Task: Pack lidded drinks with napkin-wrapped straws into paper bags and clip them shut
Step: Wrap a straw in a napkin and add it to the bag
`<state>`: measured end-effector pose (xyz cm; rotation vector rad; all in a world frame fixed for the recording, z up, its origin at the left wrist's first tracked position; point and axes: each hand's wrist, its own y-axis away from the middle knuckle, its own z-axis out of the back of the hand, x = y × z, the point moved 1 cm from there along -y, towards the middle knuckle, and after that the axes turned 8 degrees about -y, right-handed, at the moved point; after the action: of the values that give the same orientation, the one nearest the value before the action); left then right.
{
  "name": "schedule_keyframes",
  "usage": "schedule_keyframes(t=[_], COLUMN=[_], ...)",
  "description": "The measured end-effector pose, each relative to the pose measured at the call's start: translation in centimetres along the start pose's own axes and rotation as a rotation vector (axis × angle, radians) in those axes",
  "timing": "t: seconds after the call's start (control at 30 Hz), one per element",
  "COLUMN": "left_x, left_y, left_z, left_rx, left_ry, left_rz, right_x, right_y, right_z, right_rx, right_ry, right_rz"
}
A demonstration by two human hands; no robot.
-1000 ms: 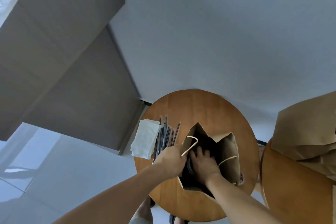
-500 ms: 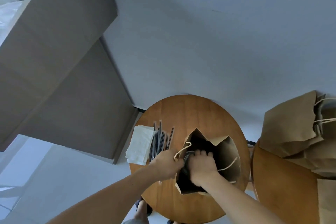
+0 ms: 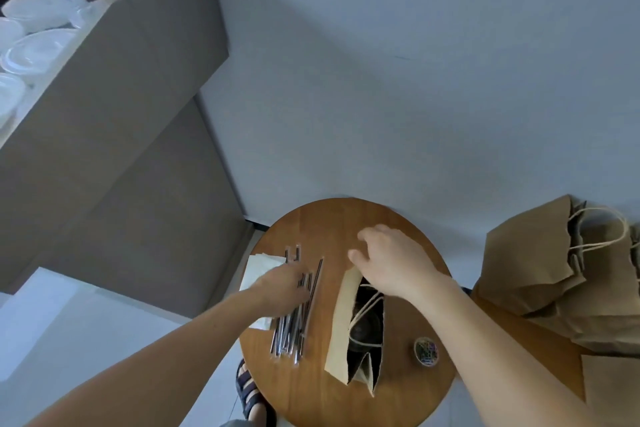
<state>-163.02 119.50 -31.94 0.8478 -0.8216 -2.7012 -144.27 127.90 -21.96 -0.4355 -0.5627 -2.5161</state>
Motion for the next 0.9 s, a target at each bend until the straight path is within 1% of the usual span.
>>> schedule_keyframes(t=[0.03,0.1,0.2,0.3,0.5,0.67,0.9], left_x=[1.0,3.4,6.9,10.4,14.5,16.6,18.7], left_y=[0.0,0.2,0.0,-0.8,-3.3,-5.0,-6.0], left_z=[0.4,0.8,1.0,1.3,0.1,-1.7,-3.5], left_rx=[-0.057,-0.109,-0.098,-0.081,-0.064,-0.041,-0.060], left_ry=[0.035,0.064,0.098,0.142,0.211,0.256,0.275], left_rz=[0.042,0.123,0.220,0.278,0.329,0.362,0.418], right_x=[1.1,3.4,5.5,6.3,5.4,4.8,4.0], right_y=[-1.2,-3.6,-6.6,-8.8,-11.4,-13.8,-15.9], right_z=[-1.0,-4.0,-9.3,-14.5,-22.8,-27.6,-31.7], right_rx=[0.015,0.077,0.170,0.195,0.163,0.111,0.095], right_ry=[-0.040,-0.103,-0.183,-0.266,-0.417,-0.485,-0.348], right_rz=[0.000,-0.007,-0.104,-0.224,-0.419,-0.503,-0.557])
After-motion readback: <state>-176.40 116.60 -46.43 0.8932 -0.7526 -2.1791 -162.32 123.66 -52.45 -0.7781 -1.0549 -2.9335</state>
